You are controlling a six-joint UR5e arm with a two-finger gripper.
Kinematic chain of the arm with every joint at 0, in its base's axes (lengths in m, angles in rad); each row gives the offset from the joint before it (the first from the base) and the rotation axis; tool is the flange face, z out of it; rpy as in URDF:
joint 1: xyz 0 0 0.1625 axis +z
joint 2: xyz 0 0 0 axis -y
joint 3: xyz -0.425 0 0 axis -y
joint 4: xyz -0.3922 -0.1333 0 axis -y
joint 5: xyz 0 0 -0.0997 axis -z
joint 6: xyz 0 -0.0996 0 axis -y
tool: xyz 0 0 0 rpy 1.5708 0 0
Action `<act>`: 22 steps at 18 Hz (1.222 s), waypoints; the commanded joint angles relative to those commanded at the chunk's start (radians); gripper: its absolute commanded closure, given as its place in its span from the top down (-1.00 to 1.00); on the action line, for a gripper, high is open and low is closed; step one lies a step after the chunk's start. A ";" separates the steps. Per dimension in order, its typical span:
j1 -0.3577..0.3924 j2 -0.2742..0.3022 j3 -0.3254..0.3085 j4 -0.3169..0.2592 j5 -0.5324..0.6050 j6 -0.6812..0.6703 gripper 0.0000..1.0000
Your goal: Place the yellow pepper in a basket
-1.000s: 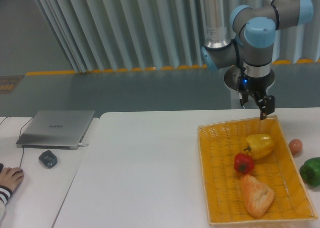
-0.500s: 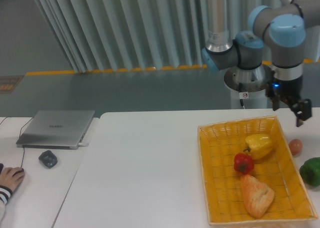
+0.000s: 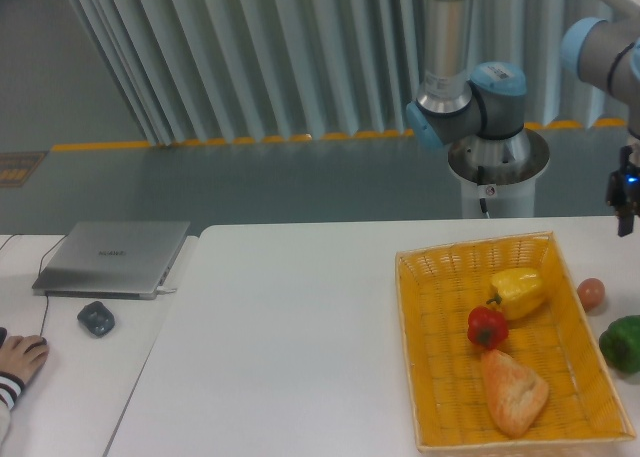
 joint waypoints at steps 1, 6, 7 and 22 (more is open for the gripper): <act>0.002 -0.009 0.009 0.003 0.000 0.032 1.00; 0.009 -0.048 0.025 0.003 0.002 0.184 1.00; 0.008 -0.054 0.025 0.005 0.002 0.184 1.00; 0.032 -0.120 0.054 0.018 0.021 0.189 1.00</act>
